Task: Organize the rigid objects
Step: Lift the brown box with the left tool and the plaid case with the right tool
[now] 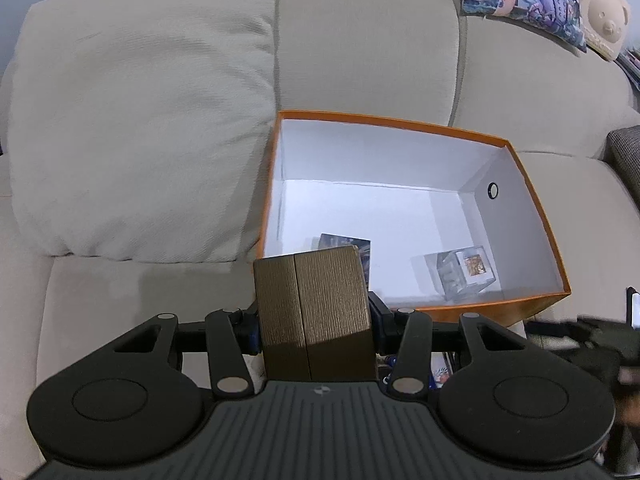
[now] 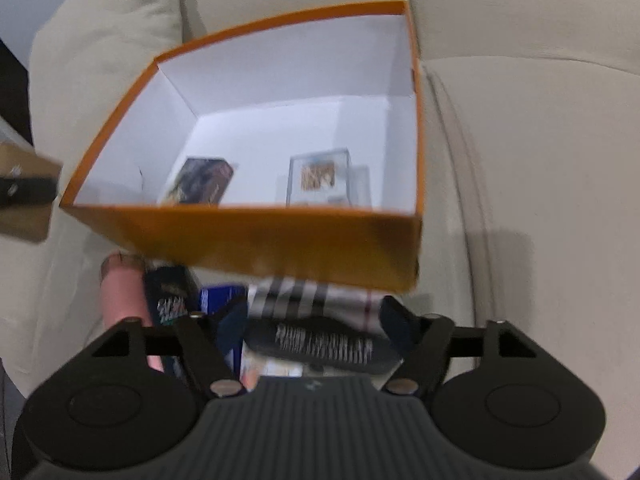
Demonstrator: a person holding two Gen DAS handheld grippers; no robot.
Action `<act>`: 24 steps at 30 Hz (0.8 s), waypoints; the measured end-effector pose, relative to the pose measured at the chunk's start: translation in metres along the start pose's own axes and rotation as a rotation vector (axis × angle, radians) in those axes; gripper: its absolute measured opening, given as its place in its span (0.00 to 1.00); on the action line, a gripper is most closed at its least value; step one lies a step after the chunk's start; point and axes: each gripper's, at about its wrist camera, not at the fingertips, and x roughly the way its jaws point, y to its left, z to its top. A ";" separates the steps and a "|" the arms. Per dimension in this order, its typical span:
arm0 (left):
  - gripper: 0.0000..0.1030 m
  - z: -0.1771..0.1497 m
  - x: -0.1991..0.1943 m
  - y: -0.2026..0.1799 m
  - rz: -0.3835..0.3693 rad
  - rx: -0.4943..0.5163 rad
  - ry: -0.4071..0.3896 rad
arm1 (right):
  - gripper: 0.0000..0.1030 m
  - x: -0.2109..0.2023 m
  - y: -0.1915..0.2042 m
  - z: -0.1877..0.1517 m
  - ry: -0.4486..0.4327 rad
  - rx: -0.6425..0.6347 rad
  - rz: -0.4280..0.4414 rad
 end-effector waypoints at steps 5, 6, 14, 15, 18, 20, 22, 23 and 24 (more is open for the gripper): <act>0.53 -0.003 -0.001 0.009 0.014 0.000 0.002 | 0.88 0.034 -0.014 0.003 0.068 -0.005 0.081; 0.53 -0.004 0.000 0.011 0.015 -0.001 0.005 | 0.93 0.040 -0.013 0.000 0.072 -0.015 0.088; 0.52 -0.006 -0.001 0.024 0.019 -0.010 0.006 | 0.99 0.020 -0.006 -0.018 0.218 -0.067 0.248; 0.53 -0.007 -0.001 0.024 0.016 -0.011 0.005 | 0.98 0.016 -0.002 -0.020 0.238 -0.105 0.250; 0.53 -0.007 0.000 0.022 0.014 -0.011 0.007 | 0.98 0.007 0.007 -0.019 0.178 -0.206 0.129; 0.53 -0.008 0.001 0.021 0.012 -0.012 0.012 | 0.98 0.012 0.006 -0.013 0.153 -0.202 0.128; 0.53 -0.009 0.001 0.019 0.014 -0.004 0.017 | 0.98 0.024 0.007 -0.007 0.166 -0.201 0.161; 0.53 -0.010 0.001 0.018 0.017 0.001 0.019 | 0.98 0.033 0.008 -0.005 0.181 -0.218 0.162; 0.53 -0.010 0.001 0.017 0.020 0.005 0.020 | 0.98 0.040 0.008 -0.003 0.192 -0.238 0.156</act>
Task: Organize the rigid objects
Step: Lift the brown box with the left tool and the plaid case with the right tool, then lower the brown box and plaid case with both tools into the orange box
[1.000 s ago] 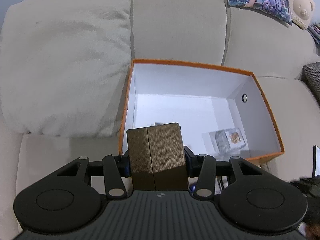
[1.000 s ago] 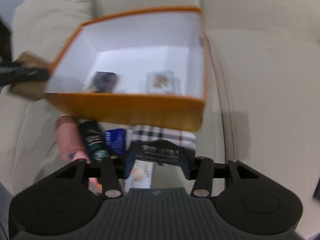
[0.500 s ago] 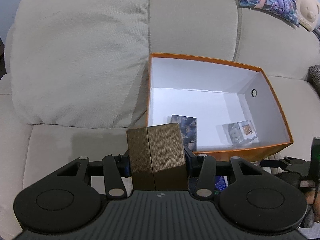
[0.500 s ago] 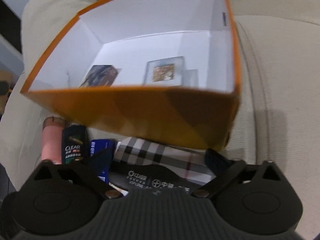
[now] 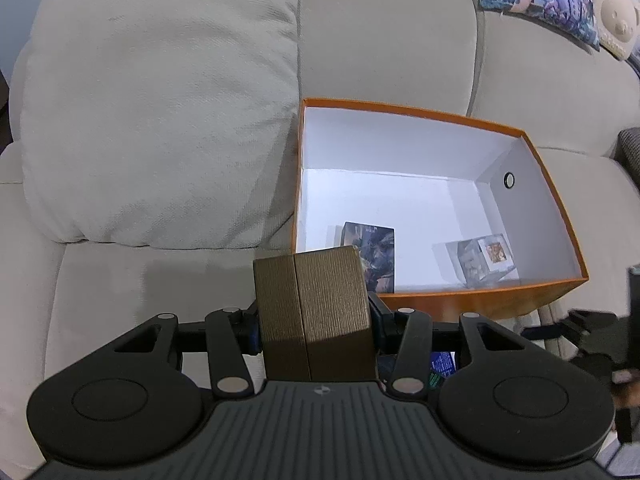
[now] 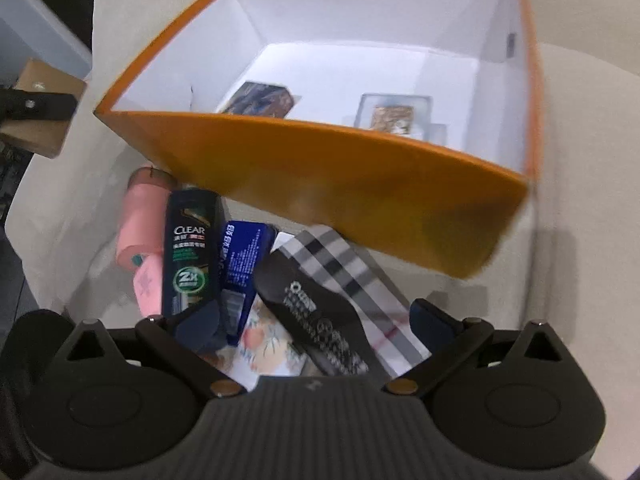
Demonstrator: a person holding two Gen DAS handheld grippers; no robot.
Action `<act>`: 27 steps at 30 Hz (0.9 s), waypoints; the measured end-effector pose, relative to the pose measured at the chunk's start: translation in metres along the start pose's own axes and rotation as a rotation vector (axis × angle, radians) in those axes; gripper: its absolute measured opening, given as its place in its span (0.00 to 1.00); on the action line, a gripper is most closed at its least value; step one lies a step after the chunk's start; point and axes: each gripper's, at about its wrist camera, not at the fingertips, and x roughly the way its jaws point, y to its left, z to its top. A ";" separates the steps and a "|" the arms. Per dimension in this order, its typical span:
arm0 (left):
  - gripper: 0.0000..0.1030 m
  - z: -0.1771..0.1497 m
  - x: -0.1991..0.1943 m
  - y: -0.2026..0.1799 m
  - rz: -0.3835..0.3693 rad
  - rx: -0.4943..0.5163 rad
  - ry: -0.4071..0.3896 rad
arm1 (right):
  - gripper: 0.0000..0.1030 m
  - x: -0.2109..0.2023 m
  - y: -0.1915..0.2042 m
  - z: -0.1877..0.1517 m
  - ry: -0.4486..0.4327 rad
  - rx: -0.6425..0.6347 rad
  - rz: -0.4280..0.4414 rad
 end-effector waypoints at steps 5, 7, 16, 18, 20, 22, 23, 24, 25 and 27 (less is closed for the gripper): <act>0.53 0.001 0.003 0.003 0.003 -0.008 0.005 | 0.88 0.012 -0.013 0.001 0.025 -0.005 0.014; 0.53 0.002 0.006 0.002 0.006 -0.004 0.006 | 0.80 0.003 -0.023 -0.006 0.002 0.036 0.046; 0.53 -0.003 0.008 -0.001 -0.003 0.008 0.015 | 0.69 -0.009 -0.014 -0.031 -0.047 0.100 -0.065; 0.53 -0.003 0.006 -0.002 -0.002 0.010 0.014 | 0.76 -0.004 -0.012 -0.027 -0.044 0.088 -0.051; 0.53 -0.004 0.004 -0.002 -0.003 0.010 0.011 | 0.78 0.002 -0.019 -0.022 -0.038 0.120 -0.029; 0.53 -0.003 0.002 -0.001 -0.002 0.008 0.007 | 0.68 -0.001 -0.026 -0.020 -0.047 0.166 -0.026; 0.53 -0.003 0.002 -0.001 -0.001 0.005 0.006 | 0.68 -0.003 -0.030 -0.020 -0.056 0.193 -0.013; 0.53 -0.002 0.001 0.000 -0.001 0.001 0.004 | 0.67 -0.008 -0.032 -0.022 -0.063 0.202 -0.005; 0.53 -0.002 0.000 0.000 -0.001 -0.002 0.002 | 0.66 -0.012 -0.031 -0.024 -0.065 0.197 -0.008; 0.53 -0.002 -0.001 0.001 -0.001 -0.001 -0.003 | 0.66 -0.023 -0.026 -0.031 -0.088 0.190 -0.021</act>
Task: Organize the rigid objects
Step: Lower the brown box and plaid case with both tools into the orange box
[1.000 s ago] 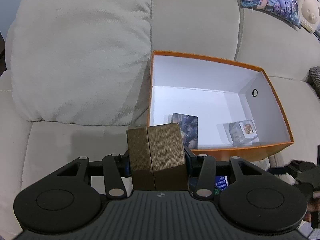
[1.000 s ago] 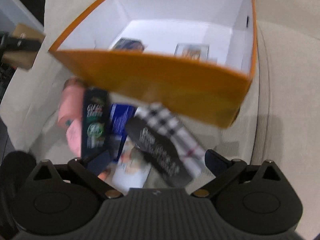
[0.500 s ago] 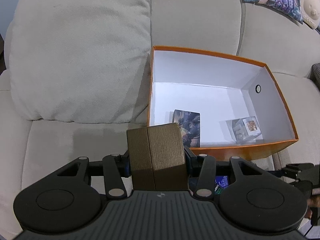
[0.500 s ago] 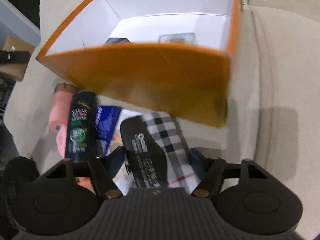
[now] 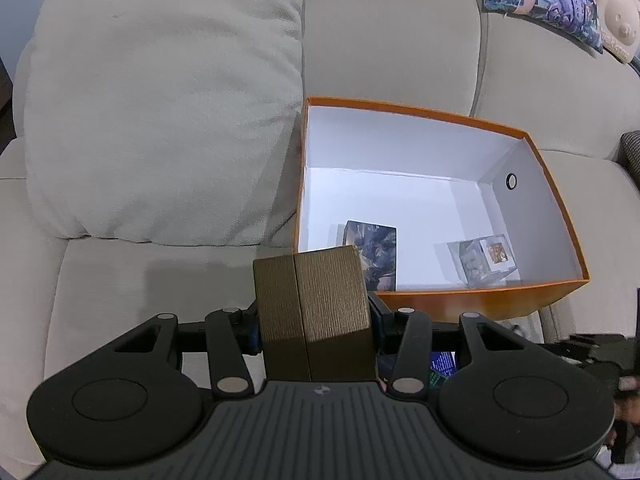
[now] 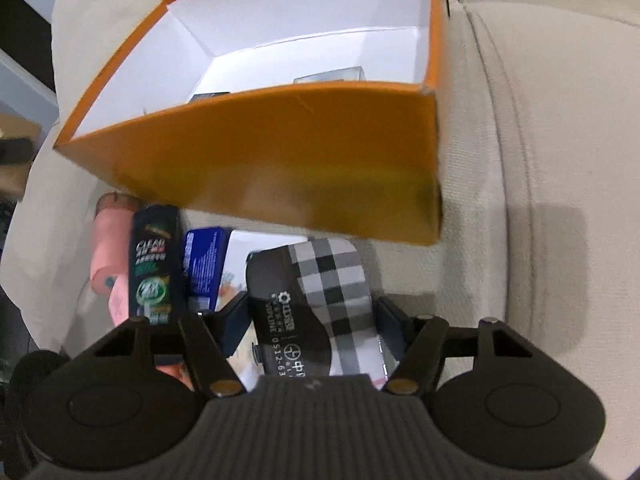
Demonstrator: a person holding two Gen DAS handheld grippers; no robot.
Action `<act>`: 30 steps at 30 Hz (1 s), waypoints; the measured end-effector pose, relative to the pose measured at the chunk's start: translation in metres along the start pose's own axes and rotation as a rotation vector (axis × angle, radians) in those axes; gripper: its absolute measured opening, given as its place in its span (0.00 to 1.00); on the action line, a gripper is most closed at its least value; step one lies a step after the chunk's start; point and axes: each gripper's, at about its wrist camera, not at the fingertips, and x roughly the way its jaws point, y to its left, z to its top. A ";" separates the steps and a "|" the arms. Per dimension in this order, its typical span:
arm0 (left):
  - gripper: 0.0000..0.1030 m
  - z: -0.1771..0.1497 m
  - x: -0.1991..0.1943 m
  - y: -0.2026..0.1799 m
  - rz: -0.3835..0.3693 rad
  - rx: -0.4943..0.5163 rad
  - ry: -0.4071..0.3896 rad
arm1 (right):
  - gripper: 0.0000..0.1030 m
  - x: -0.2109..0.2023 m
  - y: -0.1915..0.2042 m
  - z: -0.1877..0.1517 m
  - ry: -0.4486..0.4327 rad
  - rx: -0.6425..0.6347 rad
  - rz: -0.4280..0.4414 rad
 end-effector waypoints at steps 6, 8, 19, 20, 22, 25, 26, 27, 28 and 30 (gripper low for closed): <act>0.53 0.002 -0.006 -0.006 -0.012 0.007 -0.012 | 0.63 -0.041 0.014 -0.005 -0.052 -0.006 0.027; 0.53 0.003 -0.009 -0.009 -0.018 0.008 -0.019 | 0.63 -0.047 0.026 0.000 -0.068 -0.017 0.026; 0.53 0.030 0.000 -0.031 -0.048 0.022 -0.039 | 0.63 -0.124 0.060 0.070 -0.219 0.006 0.128; 0.53 0.037 0.004 -0.034 -0.055 0.021 -0.043 | 0.63 -0.125 0.062 0.082 -0.230 0.004 0.120; 0.53 0.049 0.014 -0.037 -0.062 0.010 -0.047 | 0.63 -0.121 0.063 0.103 -0.243 0.006 0.099; 0.53 0.067 0.037 -0.041 -0.065 -0.004 -0.037 | 0.63 -0.103 0.060 0.133 -0.242 0.030 0.065; 0.53 0.071 0.045 -0.042 -0.061 -0.005 -0.030 | 0.63 -0.095 0.057 0.142 -0.237 0.036 0.049; 0.53 0.075 0.054 -0.043 -0.059 -0.007 -0.022 | 0.63 -0.086 0.054 0.151 -0.231 0.038 0.029; 0.53 0.079 0.062 -0.044 -0.058 -0.010 -0.017 | 0.63 -0.076 0.052 0.159 -0.219 0.038 0.012; 0.53 0.086 0.078 -0.044 -0.058 -0.020 -0.008 | 0.63 -0.059 0.048 0.170 -0.199 0.035 -0.022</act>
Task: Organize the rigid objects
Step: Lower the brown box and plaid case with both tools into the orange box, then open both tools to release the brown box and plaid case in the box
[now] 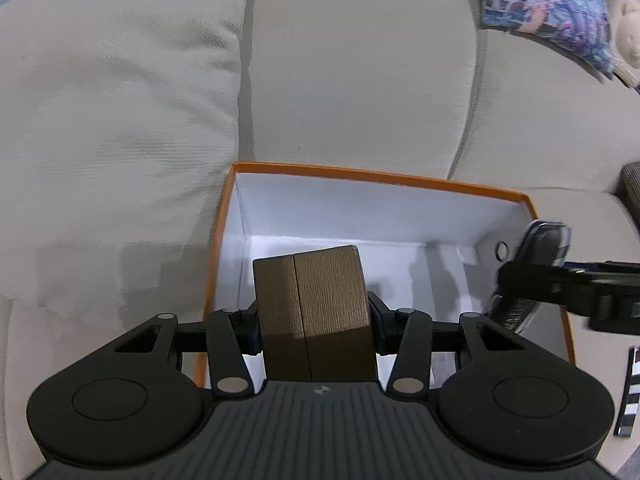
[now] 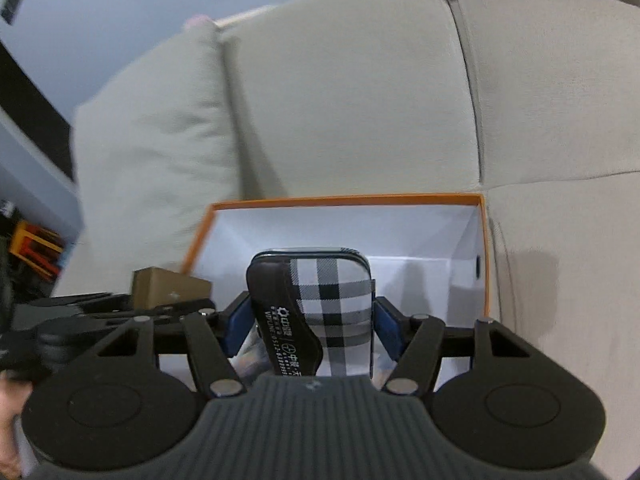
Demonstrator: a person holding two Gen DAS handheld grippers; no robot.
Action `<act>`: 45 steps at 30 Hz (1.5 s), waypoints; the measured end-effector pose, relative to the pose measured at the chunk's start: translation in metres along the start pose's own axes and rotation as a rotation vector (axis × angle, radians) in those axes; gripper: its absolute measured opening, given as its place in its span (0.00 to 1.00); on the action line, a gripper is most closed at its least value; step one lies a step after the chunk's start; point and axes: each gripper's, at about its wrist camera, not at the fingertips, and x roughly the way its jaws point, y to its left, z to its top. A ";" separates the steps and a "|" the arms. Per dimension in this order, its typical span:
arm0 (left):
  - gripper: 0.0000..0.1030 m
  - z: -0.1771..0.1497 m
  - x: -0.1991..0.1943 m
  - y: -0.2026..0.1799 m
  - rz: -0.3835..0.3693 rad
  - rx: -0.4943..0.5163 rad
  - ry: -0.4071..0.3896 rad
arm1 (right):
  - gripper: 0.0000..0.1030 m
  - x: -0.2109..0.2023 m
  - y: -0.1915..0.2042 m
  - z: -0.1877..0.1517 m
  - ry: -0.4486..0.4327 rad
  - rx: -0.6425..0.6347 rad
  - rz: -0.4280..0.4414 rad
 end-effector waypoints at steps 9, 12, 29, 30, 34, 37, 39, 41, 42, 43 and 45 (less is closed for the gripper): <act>0.52 0.010 0.069 -0.003 0.019 0.001 0.064 | 0.63 0.077 -0.022 0.015 0.078 -0.010 -0.103; 0.53 0.009 0.088 -0.004 0.026 -0.001 0.087 | 0.63 0.096 -0.026 0.017 0.103 -0.013 -0.108; 0.50 0.005 0.131 -0.011 0.063 0.015 0.153 | 0.63 0.151 -0.028 0.010 0.168 -0.011 -0.216; 0.51 0.004 0.131 -0.011 0.059 0.012 0.157 | 0.63 0.151 -0.028 0.010 0.171 -0.009 -0.220; 0.52 0.000 0.131 -0.010 0.043 0.007 0.156 | 0.64 0.152 -0.022 0.011 0.169 -0.028 -0.239; 0.59 -0.002 0.130 -0.007 0.038 -0.008 0.151 | 0.63 0.149 -0.024 0.010 0.164 -0.019 -0.248; 0.65 -0.003 0.126 -0.006 0.046 -0.008 0.139 | 0.63 0.147 -0.021 0.010 0.158 -0.027 -0.254; 0.69 -0.003 0.122 -0.006 0.054 -0.014 0.121 | 0.65 0.146 -0.013 0.011 0.150 -0.045 -0.269; 0.69 -0.003 0.119 -0.005 0.053 -0.019 0.117 | 0.66 0.144 -0.009 0.012 0.144 -0.058 -0.278; 0.69 -0.003 0.117 -0.004 0.052 -0.024 0.115 | 0.68 0.140 -0.006 0.012 0.139 -0.066 -0.281; 0.69 -0.003 0.110 -0.001 0.052 -0.035 0.114 | 0.69 0.132 -0.003 0.014 0.130 -0.075 -0.277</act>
